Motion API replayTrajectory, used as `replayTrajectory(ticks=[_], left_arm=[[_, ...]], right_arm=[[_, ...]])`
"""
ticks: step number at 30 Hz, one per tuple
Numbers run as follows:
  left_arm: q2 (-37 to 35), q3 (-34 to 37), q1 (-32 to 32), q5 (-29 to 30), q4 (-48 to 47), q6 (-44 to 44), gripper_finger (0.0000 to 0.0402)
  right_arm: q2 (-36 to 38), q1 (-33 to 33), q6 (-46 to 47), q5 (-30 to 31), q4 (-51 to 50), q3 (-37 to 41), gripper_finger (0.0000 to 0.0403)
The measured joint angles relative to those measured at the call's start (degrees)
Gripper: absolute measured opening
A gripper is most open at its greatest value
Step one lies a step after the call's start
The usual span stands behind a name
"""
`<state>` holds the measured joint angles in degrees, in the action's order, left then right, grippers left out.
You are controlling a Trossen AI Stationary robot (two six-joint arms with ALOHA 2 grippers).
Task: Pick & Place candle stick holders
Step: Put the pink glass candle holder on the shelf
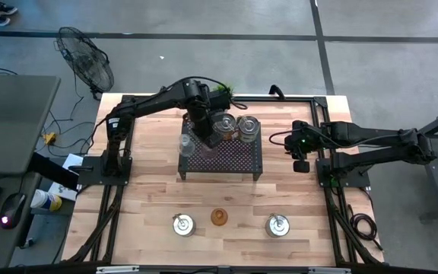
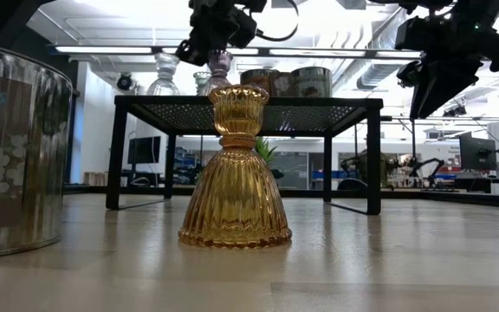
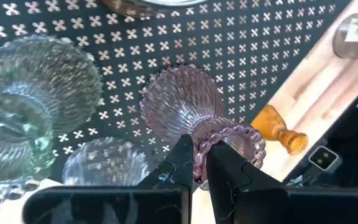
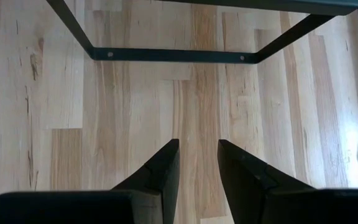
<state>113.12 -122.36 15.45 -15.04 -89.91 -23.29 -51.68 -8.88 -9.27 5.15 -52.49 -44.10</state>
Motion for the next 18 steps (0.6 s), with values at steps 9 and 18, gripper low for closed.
replayTrajectory(ticks=[9,18], left_arm=[[-0.3,0.1,-0.1,1.3,-0.1,-0.5,0.0015],[-0.4,0.1,-0.1,2.3,-0.1,-1.5,0.0029]], right_arm=[[0.0,0.0,0.0,0.0,0.0,0.0,0.0101],[0.0,0.0,0.0,0.0,0.0,0.0,0.0101]])
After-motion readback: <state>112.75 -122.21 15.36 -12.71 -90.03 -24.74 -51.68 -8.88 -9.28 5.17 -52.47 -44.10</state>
